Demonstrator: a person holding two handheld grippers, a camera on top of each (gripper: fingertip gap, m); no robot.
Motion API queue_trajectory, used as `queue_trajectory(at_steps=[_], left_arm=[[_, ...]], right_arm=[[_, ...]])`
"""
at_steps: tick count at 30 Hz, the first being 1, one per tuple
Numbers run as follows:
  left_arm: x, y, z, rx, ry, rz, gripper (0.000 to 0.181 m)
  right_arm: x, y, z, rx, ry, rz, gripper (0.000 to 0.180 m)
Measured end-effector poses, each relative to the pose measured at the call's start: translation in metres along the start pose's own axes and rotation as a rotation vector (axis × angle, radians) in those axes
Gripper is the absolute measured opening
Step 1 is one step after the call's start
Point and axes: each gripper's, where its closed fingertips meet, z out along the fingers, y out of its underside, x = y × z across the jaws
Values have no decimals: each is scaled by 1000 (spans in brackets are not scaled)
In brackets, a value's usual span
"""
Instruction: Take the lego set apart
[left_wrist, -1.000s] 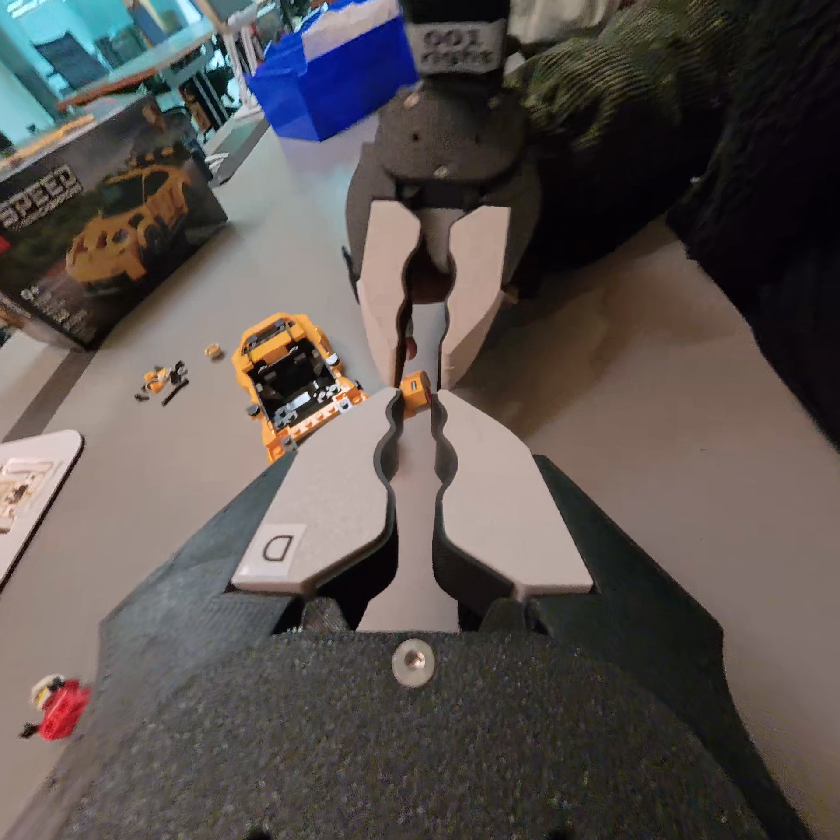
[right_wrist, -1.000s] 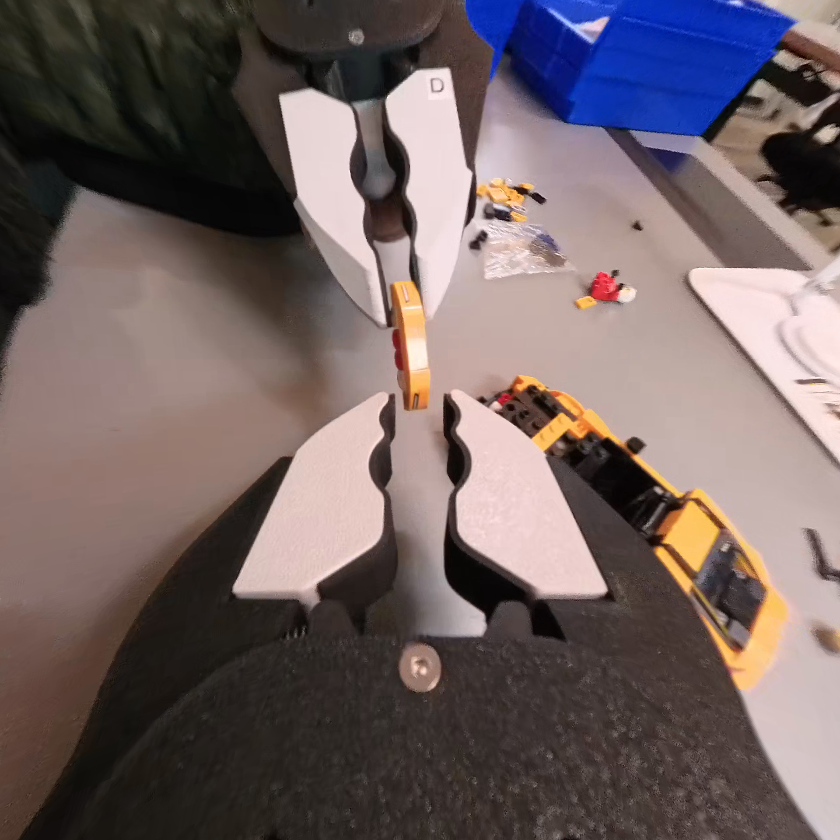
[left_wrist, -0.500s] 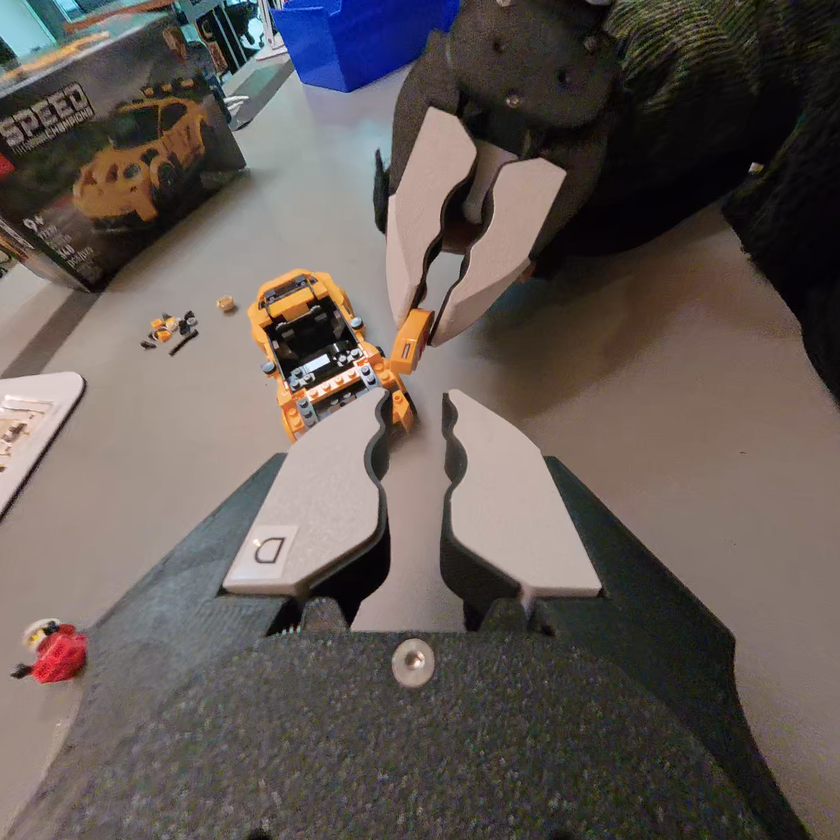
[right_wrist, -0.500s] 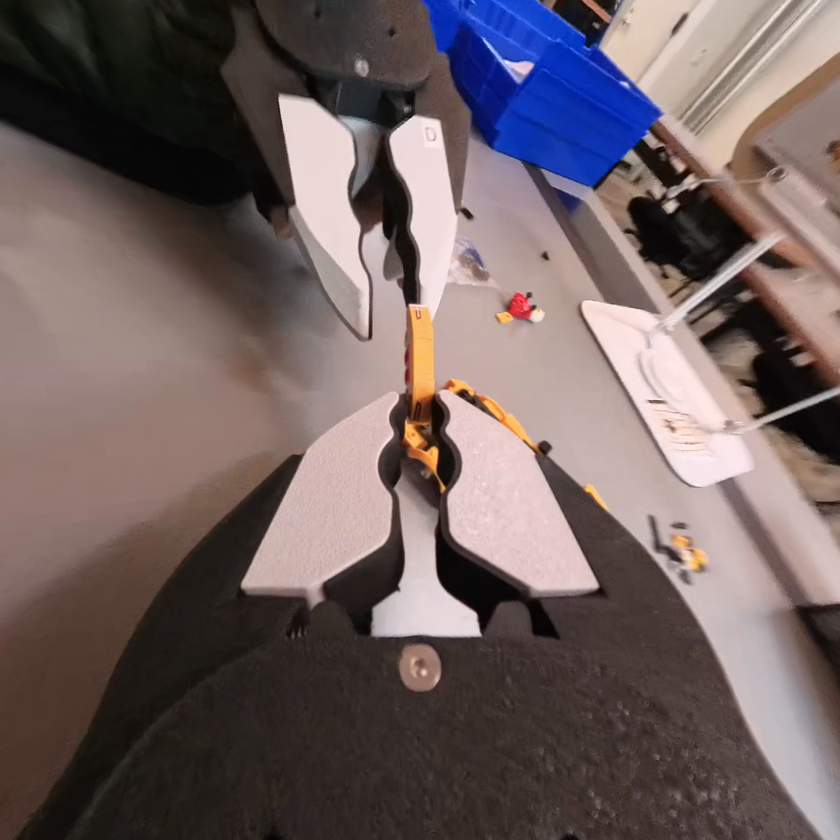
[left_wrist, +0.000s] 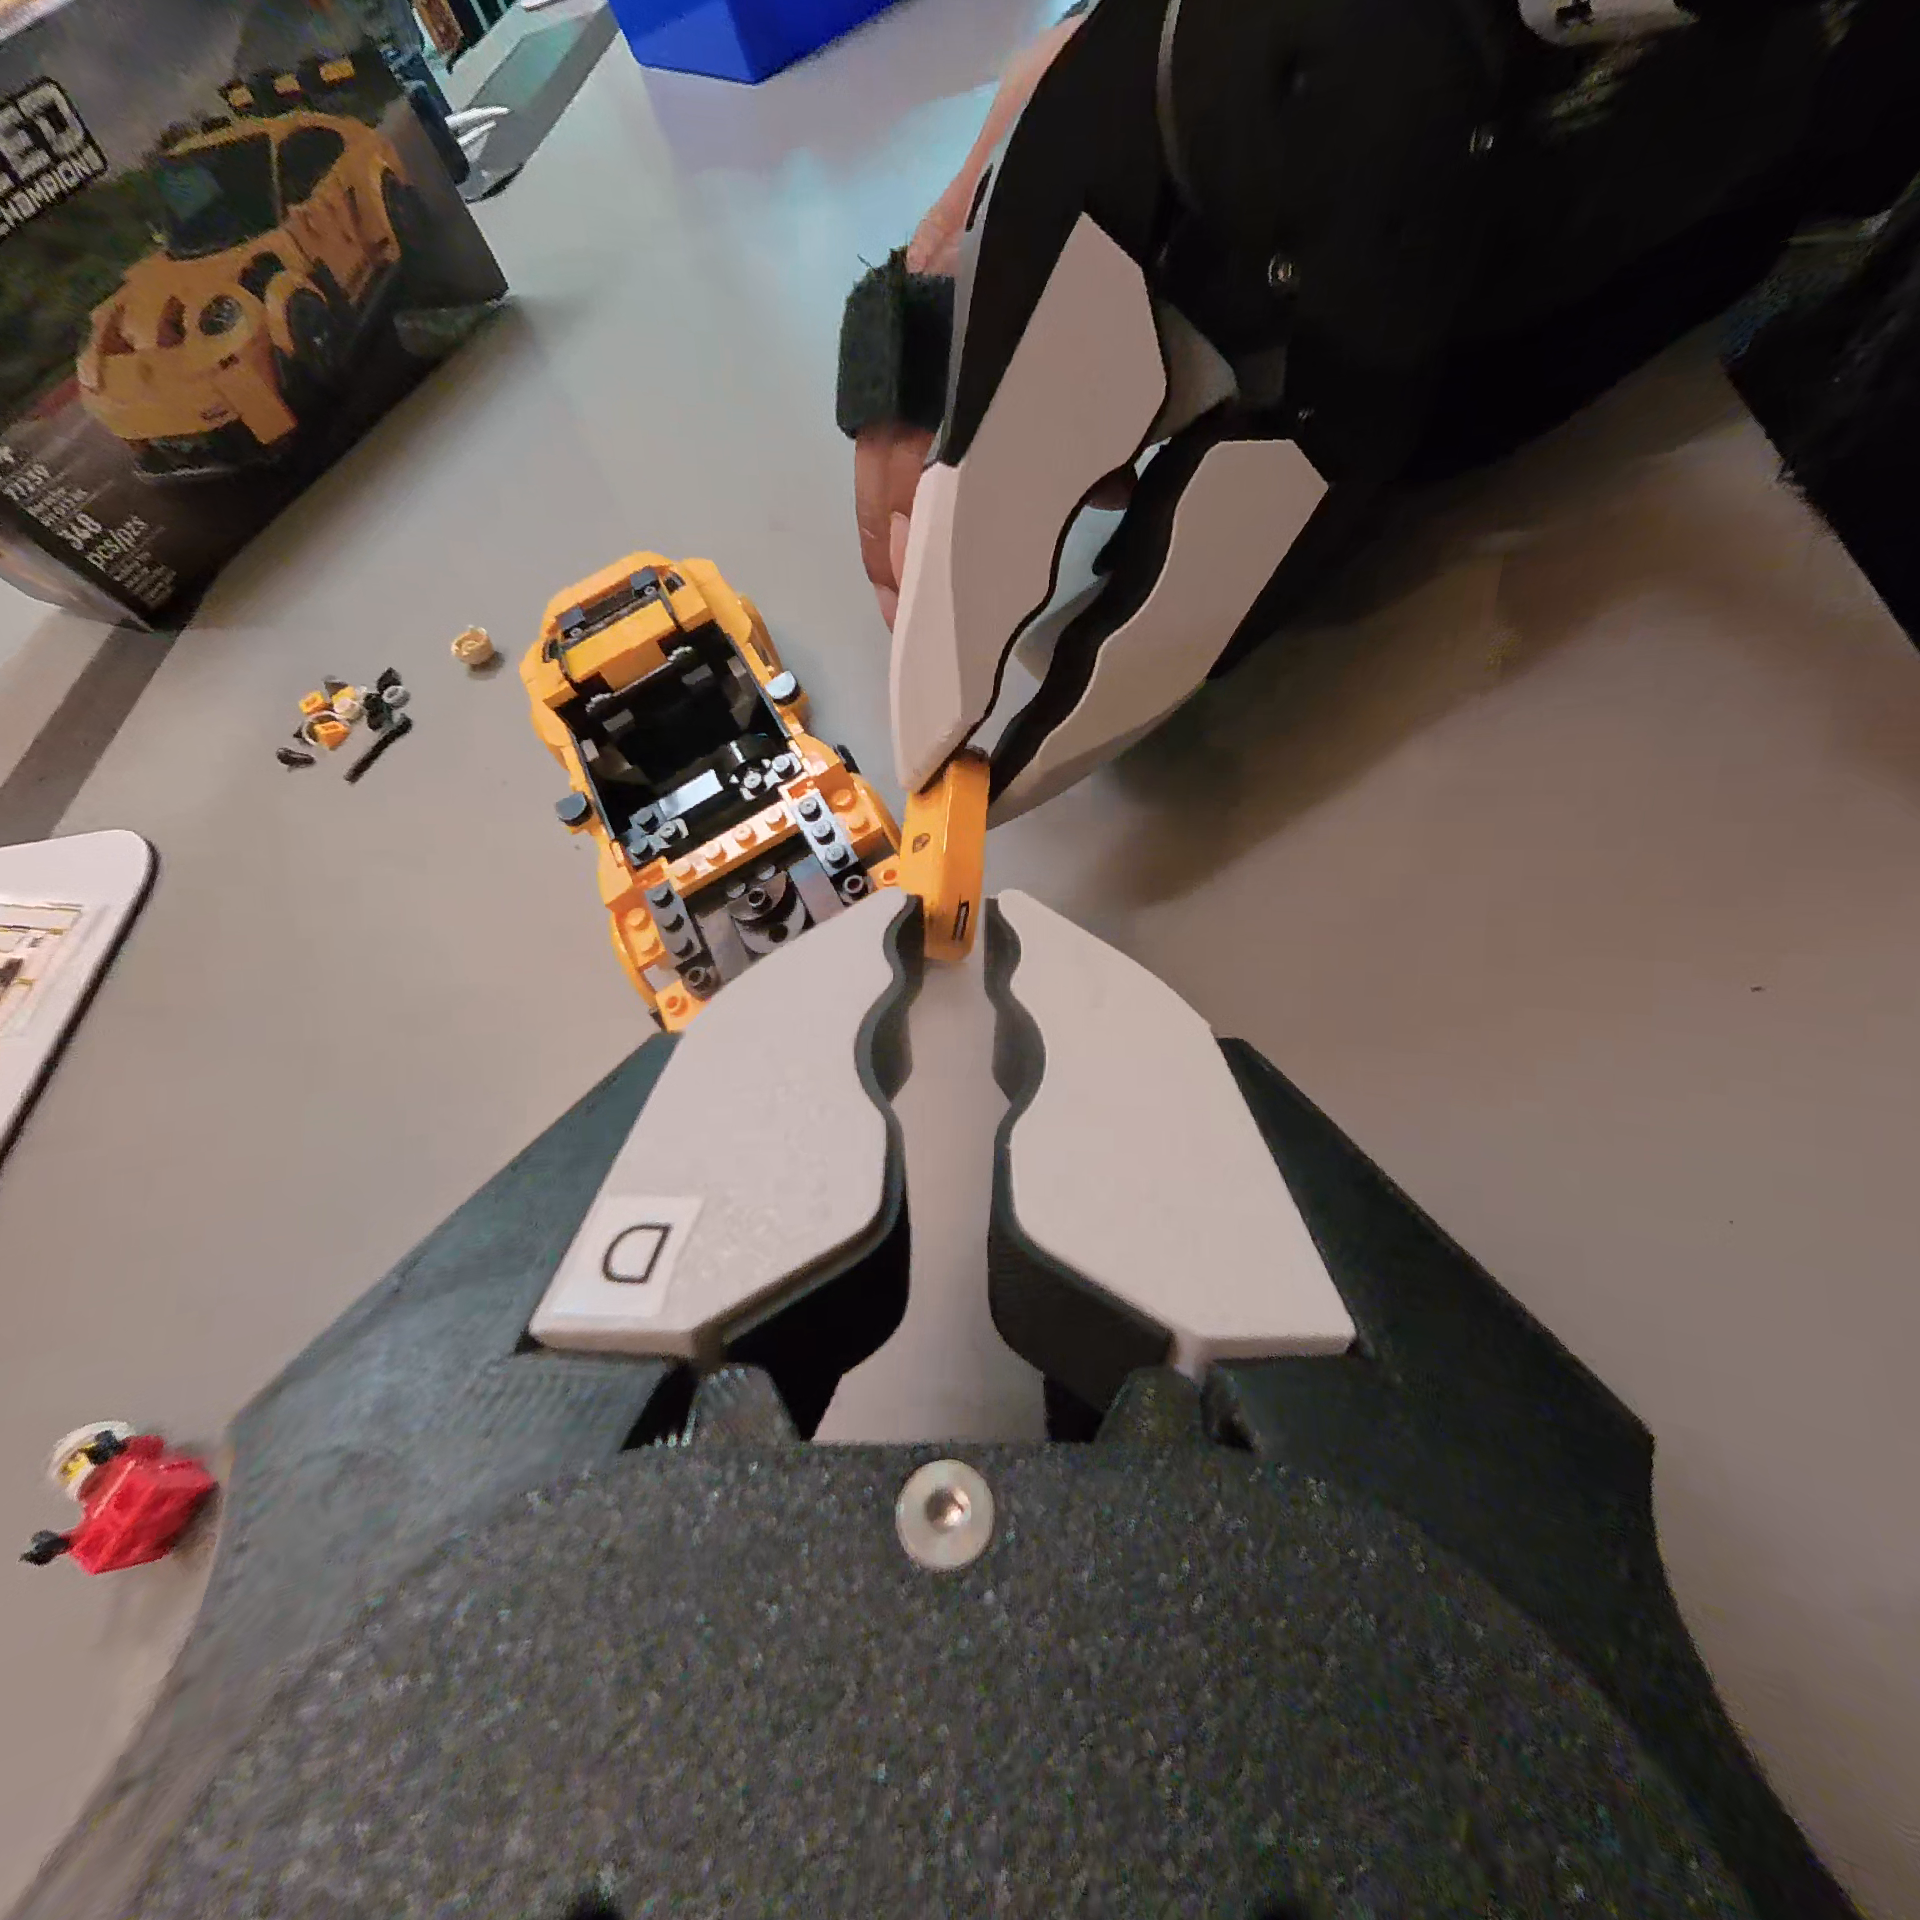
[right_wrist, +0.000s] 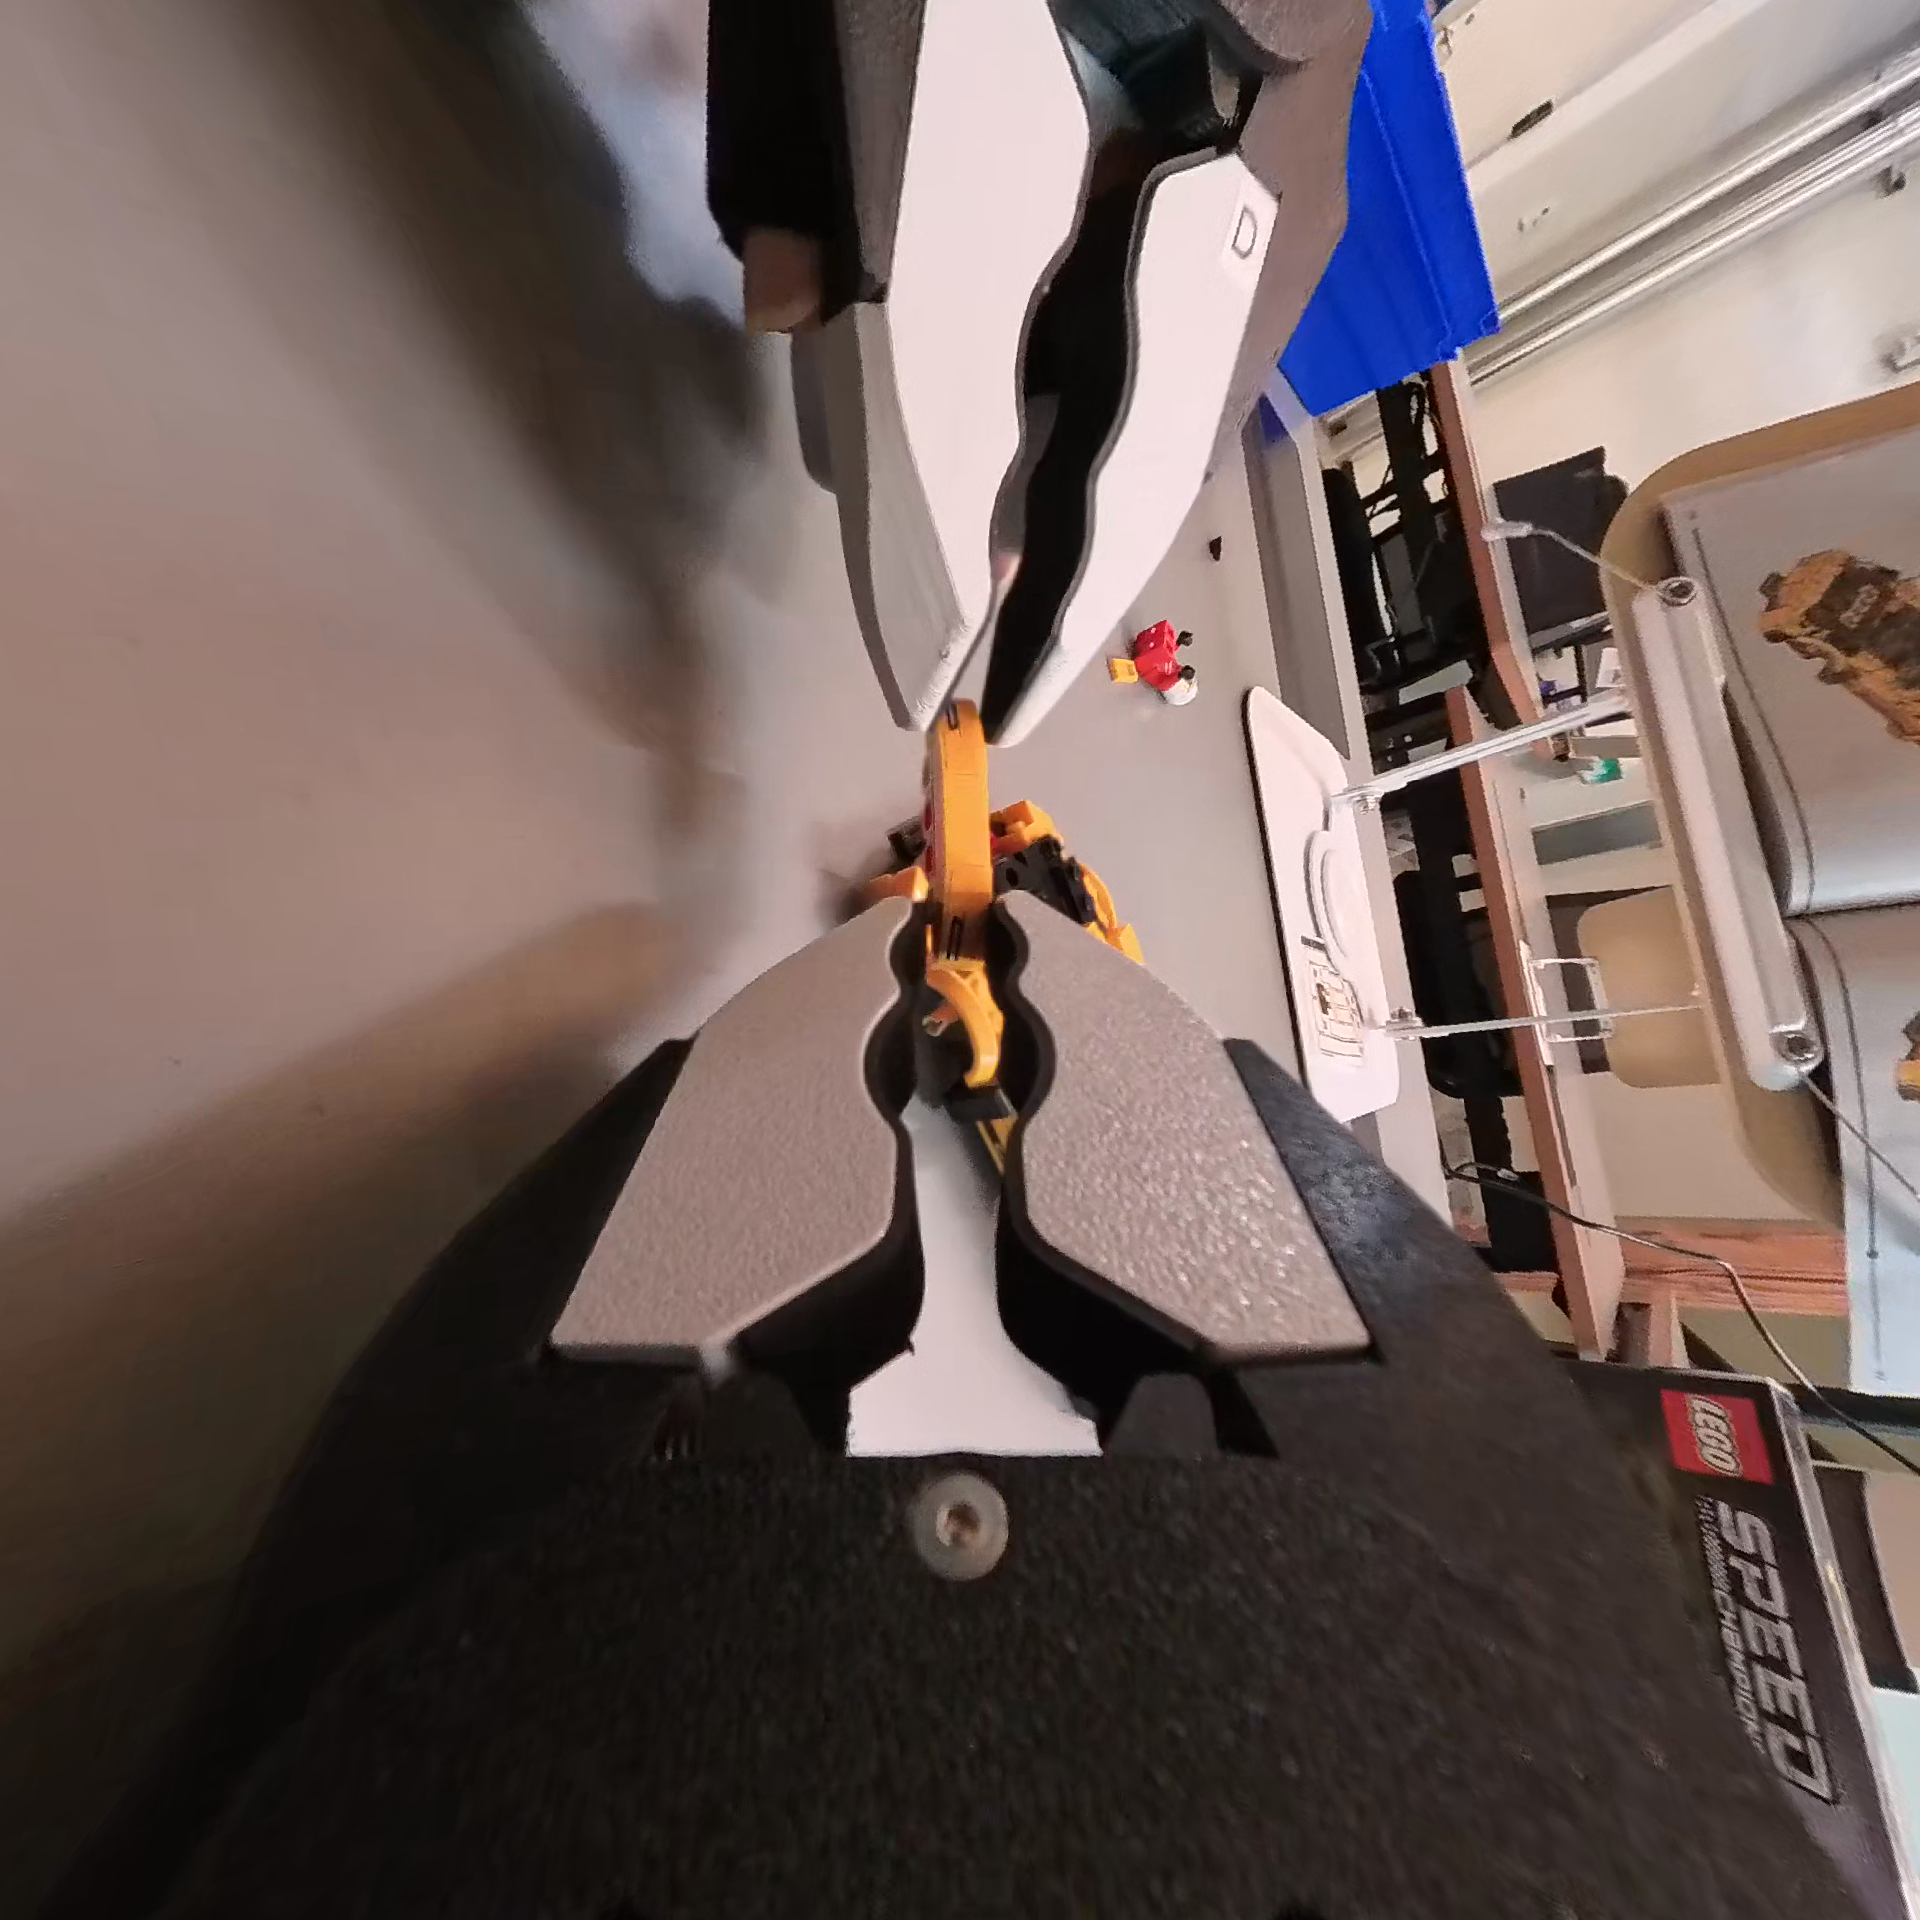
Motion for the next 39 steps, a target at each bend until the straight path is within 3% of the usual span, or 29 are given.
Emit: queue_trajectory(at_steps=[2,9,14,17,19,29,39], left_arm=[[-1,-2,0,7,-17,18,19],[-6,-2,-1,-45,-111,125,9],[-29,-8,-15,-72,-285,208,8],[-46,-14,-26,-47,-394,196,9],[-50,-19,-29,-33,-436,199,8],[-34,-52,-16,-40,-548,201,8],[-36,-31,-7,-81,-475,99,8]], right_arm=[[2,-1,-1,-6,14,-7,10],[9,-2,-4,-23,77,-46,10],[40,3,-13,-28,104,369,18],[37,4,-13,-84,8,649,1],[31,7,-8,-146,5,717,0],[22,28,7,-276,74,805,0],[21,37,7,-287,69,757,1]])
